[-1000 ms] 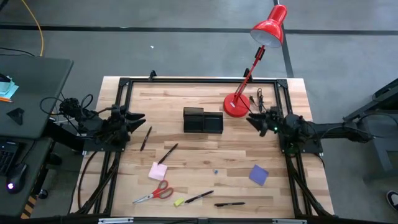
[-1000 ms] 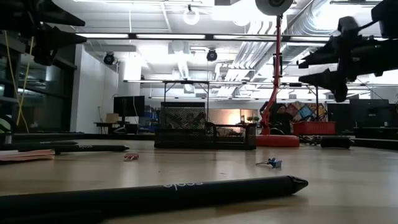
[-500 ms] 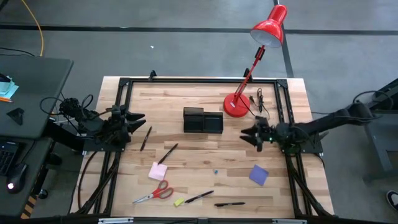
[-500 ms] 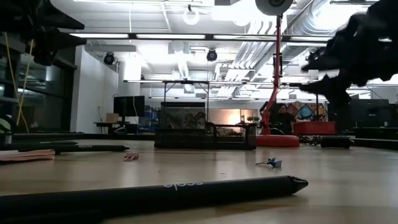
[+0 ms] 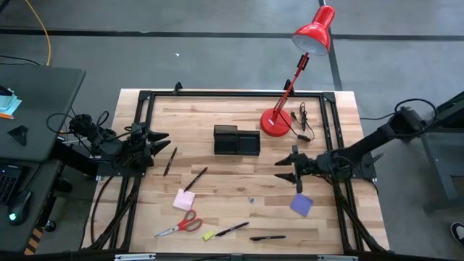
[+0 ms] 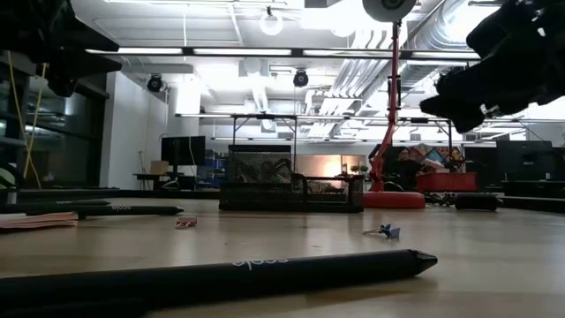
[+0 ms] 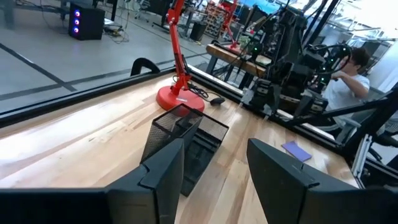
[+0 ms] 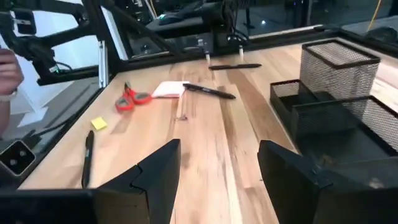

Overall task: Pick and place office supplies into organizer
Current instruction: Put the blue binder clip into the black desk organizer

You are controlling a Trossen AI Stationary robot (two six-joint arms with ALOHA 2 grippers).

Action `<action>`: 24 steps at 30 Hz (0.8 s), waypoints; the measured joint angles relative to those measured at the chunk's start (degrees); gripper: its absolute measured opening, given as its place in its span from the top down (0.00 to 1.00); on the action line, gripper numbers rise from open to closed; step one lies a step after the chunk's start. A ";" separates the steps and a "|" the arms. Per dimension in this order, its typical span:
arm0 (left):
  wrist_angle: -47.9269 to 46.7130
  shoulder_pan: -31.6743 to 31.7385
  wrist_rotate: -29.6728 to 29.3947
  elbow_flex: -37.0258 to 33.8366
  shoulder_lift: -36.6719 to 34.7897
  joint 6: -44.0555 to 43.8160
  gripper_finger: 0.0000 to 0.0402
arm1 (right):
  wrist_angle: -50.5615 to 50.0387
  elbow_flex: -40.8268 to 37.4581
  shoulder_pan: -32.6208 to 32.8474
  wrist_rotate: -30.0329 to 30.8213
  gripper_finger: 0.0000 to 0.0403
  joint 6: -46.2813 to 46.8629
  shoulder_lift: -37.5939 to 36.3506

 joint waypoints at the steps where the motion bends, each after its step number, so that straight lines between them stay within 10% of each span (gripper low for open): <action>1: -0.03 -0.01 0.00 0.00 0.00 -0.01 0.58 | 0.49 0.74 -0.02 -1.27 0.49 -0.56 1.50; 13: -0.17 -0.01 3.23 0.00 0.00 -0.08 0.58 | 3.30 14.82 1.32 -18.78 0.49 -9.48 22.49; 24: -0.14 0.00 3.44 0.00 0.00 -0.08 0.58 | -3.71 29.06 1.30 -15.76 0.49 4.06 36.95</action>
